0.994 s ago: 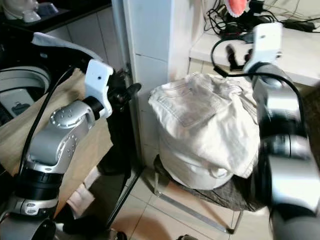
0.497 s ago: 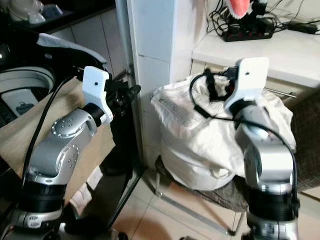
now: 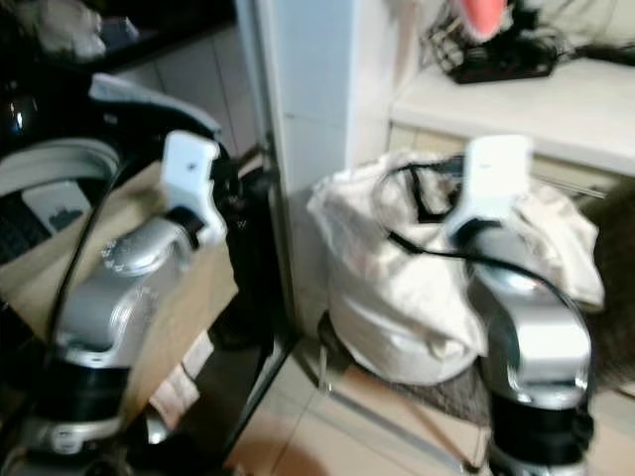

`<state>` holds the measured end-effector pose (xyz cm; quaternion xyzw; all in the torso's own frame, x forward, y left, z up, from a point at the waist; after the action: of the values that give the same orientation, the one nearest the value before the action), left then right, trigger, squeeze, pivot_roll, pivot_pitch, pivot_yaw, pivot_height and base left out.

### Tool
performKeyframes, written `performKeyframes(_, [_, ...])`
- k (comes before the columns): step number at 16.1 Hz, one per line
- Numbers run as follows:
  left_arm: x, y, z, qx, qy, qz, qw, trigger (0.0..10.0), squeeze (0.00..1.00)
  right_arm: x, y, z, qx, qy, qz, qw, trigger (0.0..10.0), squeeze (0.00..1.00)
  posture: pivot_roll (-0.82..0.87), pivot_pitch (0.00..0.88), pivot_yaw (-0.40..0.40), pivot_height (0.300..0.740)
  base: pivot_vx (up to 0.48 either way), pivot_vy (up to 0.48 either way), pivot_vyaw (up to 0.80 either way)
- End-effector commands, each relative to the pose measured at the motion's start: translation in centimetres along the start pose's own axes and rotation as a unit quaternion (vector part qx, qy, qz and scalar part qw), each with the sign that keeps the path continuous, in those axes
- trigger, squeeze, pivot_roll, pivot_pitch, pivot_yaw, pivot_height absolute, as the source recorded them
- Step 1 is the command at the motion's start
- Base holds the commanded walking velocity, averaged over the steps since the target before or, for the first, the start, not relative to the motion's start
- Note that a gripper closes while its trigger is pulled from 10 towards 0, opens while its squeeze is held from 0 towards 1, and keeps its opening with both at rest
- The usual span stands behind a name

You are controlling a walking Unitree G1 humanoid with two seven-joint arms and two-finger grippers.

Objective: Clothes washing

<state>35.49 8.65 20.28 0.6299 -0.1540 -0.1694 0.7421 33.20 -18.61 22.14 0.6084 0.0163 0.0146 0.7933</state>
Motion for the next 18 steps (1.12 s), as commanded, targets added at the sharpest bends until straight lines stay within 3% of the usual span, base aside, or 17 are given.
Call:
performKeyframes(1, [0.0,-0.3,0.2,-0.004,0.001,-0.004,1.0,10.0,0.0,-0.3,0.4,0.7,-0.012,-0.015,0.003,1.0,10.0,0.0,-0.04,0.0,0.043,0.74,0.0,0.0,0.0])
performKeyframes(2, [-0.1,-0.4,0.2,-0.003,0.001,-0.002,1.0,10.0,0.0,-0.2,0.4,0.9,-0.02,-0.018,0.002,1.0,10.0,0.0,-0.04,0.0,0.042,0.74,0.0,0.0,0.0])
performKeyframes(4, [-0.9,-1.2,-0.2,-0.01,0.019,-0.003,1.0,10.0,0.0,-0.1,0.1,1.1,-0.077,-0.032,-0.006,0.996,10.0,0.0,-0.05,0.0,0.036,0.74,0.0,0.0,0.0])
performKeyframes(5, [-1.3,-1.5,-0.3,-0.007,0.022,-0.001,1.0,10.0,0.0,-0.2,-0.1,0.8,-0.079,-0.026,-0.008,0.996,10.0,0.0,-0.05,0.0,0.031,0.74,0.0,0.0,0.0])
performKeyframes(8, [-1.8,-1.9,-0.5,-0.022,0.027,0.0,0.999,10.0,0.0,-0.9,-0.9,-0.7,-0.066,0.002,-0.008,0.998,10.0,0.0,-0.05,0.0,0.018,0.74,0.0,0.0,0.0])
performKeyframes(9, [-1.6,-2.1,-0.5,0.005,0.032,-0.001,0.999,10.0,0.0,-1.1,-1.6,-1.4,-0.061,0.016,-0.015,0.998,10.0,0.0,-0.05,0.0,0.014,0.74,0.0,0.0,0.0])
performKeyframes(11, [-1.4,-1.5,-0.1,-0.007,0.028,0.016,0.999,10.0,0.0,-1.1,-2.1,-1.9,-0.048,0.022,-0.022,0.998,10.0,0.0,-0.05,0.0,0.015,0.74,0.0,0.0,0.0])
performKeyframes(13, [-1.4,-1.3,0.2,-0.01,0.023,0.021,0.999,10.0,0.0,-1.3,-2.4,-2.2,-0.02,0.021,-0.026,0.999,10.0,0.0,-0.06,0.0,0.021,0.74,0.313,0.0,0.0])
performKeyframes(16, [-1.2,-1.3,0.2,-0.011,0.021,0.023,0.999,10.0,0.0,-1.4,-2.5,-2.0,-0.02,0.015,-0.029,0.999,10.0,0.0,-0.06,0.0,0.03,0.74,0.354,0.0,-0.8])
performKeyframes(18, [-1.1,-1.3,0.1,-0.008,0.021,0.023,0.999,10.0,0.0,-1.5,-2.6,-1.7,-0.027,0.009,-0.029,0.999,10.0,0.0,-0.07,0.0,0.033,0.74,0.358,0.0,0.0])
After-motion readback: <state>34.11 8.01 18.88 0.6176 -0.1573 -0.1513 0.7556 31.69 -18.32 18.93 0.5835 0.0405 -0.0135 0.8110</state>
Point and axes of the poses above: a point about 5 cm out from each wrist's last joint towards the gripper, its own x axis pointing out of the wrist towards the gripper, its own y axis along the axis of the wrist's last joint, z = x × y, the point moved 4 cm from there along x, pointing out of the wrist towards the gripper, and after that the axes turned 11 degrees about -x, right-handed, at the moved point
